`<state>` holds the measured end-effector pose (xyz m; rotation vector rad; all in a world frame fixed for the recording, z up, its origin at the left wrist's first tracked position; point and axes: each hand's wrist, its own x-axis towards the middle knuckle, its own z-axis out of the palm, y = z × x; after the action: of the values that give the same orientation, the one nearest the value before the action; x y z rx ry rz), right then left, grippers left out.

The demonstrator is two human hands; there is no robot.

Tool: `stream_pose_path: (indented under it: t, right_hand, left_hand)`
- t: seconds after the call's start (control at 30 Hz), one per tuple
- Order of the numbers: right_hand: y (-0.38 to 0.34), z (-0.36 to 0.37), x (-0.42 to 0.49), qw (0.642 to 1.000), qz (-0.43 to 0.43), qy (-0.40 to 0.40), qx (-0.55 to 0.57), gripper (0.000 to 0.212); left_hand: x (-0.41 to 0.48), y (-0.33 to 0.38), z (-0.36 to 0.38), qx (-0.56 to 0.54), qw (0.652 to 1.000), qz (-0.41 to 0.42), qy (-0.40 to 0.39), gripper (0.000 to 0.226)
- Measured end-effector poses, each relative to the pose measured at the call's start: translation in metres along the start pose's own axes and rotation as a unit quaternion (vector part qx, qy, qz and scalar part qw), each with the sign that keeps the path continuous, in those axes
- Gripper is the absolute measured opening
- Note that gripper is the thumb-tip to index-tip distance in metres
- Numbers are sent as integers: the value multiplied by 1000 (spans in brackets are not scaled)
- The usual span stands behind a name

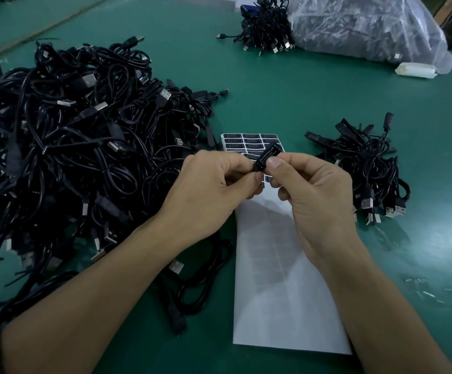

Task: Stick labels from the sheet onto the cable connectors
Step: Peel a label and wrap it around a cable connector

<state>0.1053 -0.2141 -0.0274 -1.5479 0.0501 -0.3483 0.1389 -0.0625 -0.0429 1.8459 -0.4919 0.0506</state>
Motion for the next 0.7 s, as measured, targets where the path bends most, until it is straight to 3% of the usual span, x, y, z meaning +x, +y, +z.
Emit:
stream_pose_path:
  t: [0.7]
  right_hand:
    - [2, 7, -4, 999, -27, 39, -23, 14]
  left_hand:
    - [-2, 5, -1, -18, 1000, -4, -7, 12]
